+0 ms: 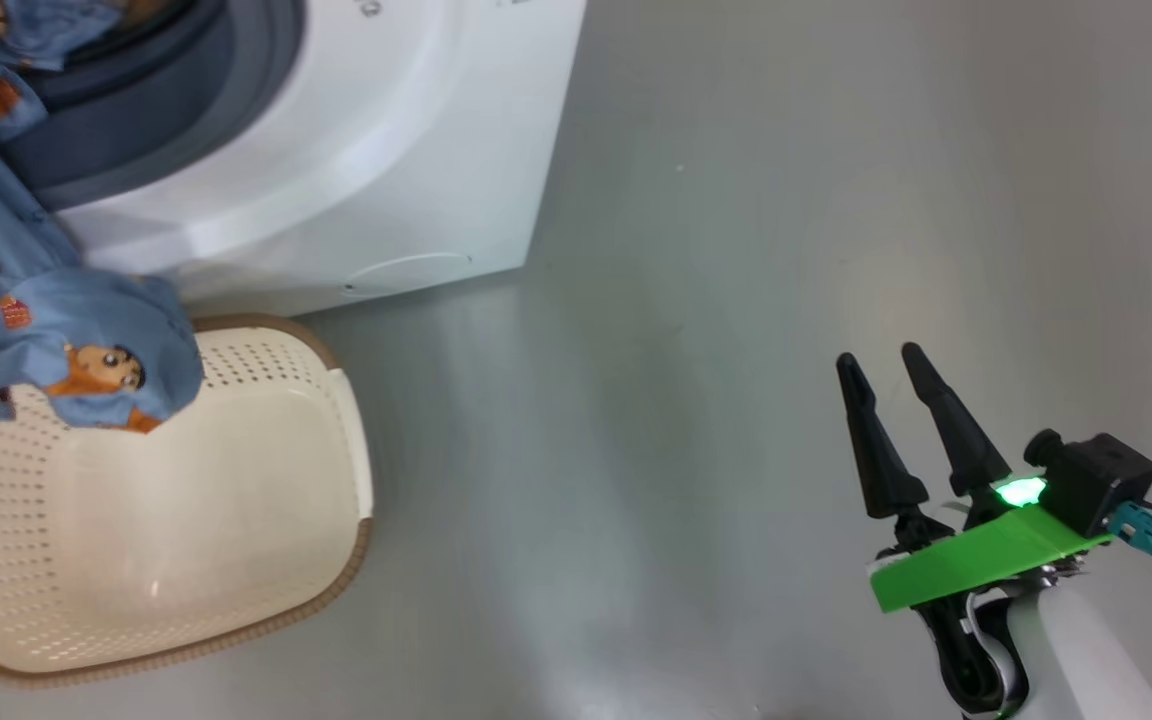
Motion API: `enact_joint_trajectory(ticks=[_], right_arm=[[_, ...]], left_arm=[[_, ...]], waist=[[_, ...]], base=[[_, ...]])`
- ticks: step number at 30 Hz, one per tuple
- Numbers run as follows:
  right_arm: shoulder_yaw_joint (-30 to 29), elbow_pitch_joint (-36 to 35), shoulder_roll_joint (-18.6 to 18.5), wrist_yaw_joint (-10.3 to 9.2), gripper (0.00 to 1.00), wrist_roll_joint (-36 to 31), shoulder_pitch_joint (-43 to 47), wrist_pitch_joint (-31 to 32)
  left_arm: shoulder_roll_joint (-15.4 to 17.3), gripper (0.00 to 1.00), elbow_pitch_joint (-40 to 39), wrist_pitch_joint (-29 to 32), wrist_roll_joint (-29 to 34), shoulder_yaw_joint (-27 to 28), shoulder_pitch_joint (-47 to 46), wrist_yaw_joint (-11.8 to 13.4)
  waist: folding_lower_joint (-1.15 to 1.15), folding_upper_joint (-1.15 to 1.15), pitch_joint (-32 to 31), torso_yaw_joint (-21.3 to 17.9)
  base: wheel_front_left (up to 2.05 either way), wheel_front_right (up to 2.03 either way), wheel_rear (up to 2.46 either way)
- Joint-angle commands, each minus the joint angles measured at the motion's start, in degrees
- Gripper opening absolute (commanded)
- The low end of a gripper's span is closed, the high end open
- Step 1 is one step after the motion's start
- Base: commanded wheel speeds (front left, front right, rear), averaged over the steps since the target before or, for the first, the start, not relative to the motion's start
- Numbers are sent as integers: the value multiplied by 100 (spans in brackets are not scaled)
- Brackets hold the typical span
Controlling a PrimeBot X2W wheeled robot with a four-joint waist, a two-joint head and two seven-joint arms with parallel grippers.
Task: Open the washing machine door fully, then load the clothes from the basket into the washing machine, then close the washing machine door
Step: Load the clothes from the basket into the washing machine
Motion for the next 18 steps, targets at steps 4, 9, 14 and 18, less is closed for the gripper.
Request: enact_joint_trajectory(ticks=[4, 9, 14, 18], right_arm=[[239, -116, 44, 16, 100, 25, -128, -27], [326, -109, 90, 16, 100, 37, -211, -27], [372, -105, 117, 16, 100, 40, -246, -27], [414, -108, 139, 16, 100, 46, -264, -27]], left_arm=[[410, 0, 768, -30, 151, -116, -583, -7], [543, 0, 1557, -18, 244, -360, -1064, -8], [638, 0, 2026, 11, 304, -506, -1367, -8], [749, 0, 2233, -2, 364, -607, -1628, -5]], waist=[[0, 0, 287, -258], [0, 0, 444, -401], [0, 0, 539, -493], [0, 0, 607, -576]], base=[[0, 0, 0], [0, 0, 0], [0, 0, 0], [0, 0, 0]])
